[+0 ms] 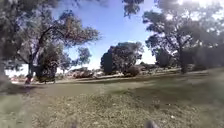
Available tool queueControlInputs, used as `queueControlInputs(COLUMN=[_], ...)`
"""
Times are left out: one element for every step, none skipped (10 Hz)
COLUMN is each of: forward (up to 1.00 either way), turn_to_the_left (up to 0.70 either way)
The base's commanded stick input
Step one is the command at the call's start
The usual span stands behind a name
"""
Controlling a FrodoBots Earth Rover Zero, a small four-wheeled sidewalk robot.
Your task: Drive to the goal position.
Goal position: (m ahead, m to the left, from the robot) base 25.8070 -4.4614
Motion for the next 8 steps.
queueControlInputs(forward=[0.7, 0.7, 0.7, 0.7, 0.7, 0.7, 0.7, 0.7], turn_to_the_left=[0.0, 0.0, 0.0, 0.0, 0.0, 0.0, 0.0, 0.0])
